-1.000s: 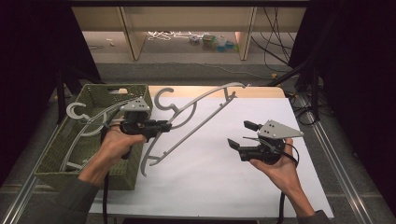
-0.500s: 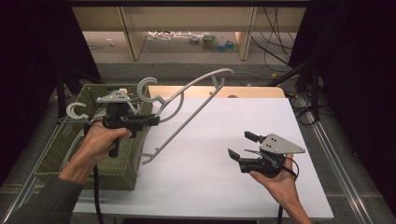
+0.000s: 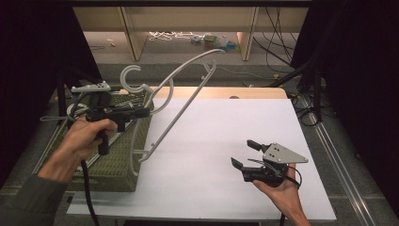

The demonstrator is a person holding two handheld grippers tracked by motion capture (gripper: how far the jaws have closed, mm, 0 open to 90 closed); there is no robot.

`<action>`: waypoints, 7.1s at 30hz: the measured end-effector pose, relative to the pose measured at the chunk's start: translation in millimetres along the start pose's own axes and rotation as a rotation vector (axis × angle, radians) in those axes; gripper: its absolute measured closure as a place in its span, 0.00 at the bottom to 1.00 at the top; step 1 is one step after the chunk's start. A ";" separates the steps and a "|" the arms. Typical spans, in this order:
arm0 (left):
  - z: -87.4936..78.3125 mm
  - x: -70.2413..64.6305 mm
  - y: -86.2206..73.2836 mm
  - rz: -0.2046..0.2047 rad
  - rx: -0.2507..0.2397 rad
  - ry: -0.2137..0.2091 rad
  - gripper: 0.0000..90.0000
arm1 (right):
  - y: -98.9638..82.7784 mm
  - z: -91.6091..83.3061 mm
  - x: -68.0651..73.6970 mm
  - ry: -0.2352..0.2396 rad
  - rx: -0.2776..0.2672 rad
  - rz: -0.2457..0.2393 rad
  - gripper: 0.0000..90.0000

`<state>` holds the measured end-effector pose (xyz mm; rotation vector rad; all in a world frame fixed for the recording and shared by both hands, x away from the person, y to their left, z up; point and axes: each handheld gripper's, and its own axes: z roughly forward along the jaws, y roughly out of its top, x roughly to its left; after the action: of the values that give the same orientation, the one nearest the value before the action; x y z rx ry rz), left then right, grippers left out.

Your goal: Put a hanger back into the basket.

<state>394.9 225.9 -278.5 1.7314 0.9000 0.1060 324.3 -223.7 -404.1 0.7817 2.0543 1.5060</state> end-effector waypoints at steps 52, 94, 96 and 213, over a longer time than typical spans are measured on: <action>-104.1 115.8 -17.1 0.013 0.010 0.358 0.89 | -4.4 0.6 0.6 0.023 0.021 0.002 0.23; -101.5 166.0 -77.4 0.050 0.327 0.420 0.89 | -6.2 -6.6 2.4 0.019 -0.012 -0.003 0.18; -96.7 166.6 -78.4 0.046 0.338 0.421 0.89 | -6.6 -6.6 3.3 0.018 -0.005 0.011 0.18; 25.5 -34.1 -176.1 0.243 -0.241 0.272 0.20 | -25.6 -21.0 27.4 -0.056 -0.074 -0.003 0.18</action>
<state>293.6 199.6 -426.3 1.6144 0.8288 0.5991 286.1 -225.3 -423.7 0.7829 1.9472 1.5314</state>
